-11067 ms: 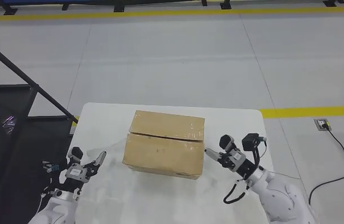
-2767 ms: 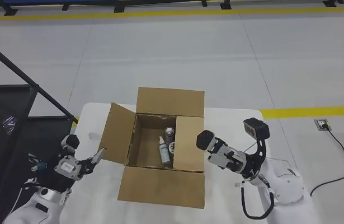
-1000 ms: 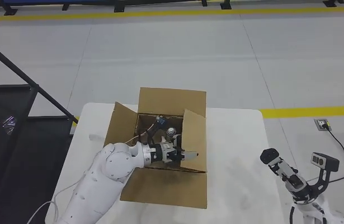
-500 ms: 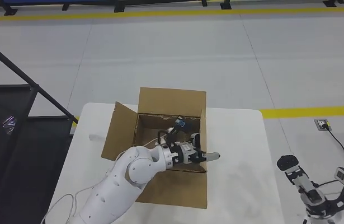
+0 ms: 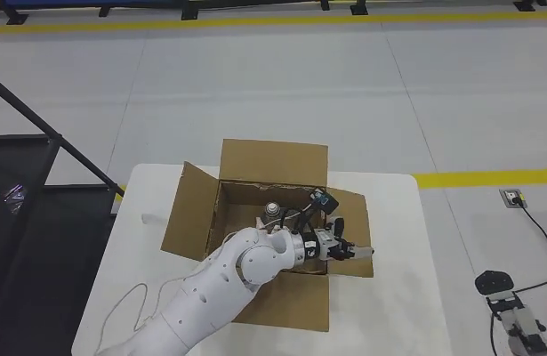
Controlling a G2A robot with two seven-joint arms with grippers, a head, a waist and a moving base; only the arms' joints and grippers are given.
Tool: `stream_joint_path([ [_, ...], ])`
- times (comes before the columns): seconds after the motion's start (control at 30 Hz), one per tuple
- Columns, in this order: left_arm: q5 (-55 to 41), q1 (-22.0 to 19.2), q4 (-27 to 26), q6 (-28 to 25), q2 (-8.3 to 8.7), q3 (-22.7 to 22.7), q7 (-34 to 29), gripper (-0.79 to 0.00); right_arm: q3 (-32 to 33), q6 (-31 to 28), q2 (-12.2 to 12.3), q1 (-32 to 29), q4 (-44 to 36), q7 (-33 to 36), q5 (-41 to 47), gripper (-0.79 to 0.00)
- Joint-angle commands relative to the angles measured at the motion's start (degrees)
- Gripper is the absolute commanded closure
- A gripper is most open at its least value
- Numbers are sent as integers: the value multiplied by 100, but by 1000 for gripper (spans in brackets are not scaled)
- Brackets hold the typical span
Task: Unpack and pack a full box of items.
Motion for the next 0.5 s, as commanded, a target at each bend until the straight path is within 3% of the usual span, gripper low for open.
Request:
stream_joint_path([
  [0.0,-14,-52,173,-12,-73,68,8,-785,14,0,-2,-34,-3,-15,19,-785],
  [0.27,36,-146,357,-98,-243,124,39,-785,-5,0,-6,-3,33,-5,56,-785],
  [0.47,209,-35,-273,-167,-111,-325,-4,-785,22,0,10,108,20,30,119,-785],
])
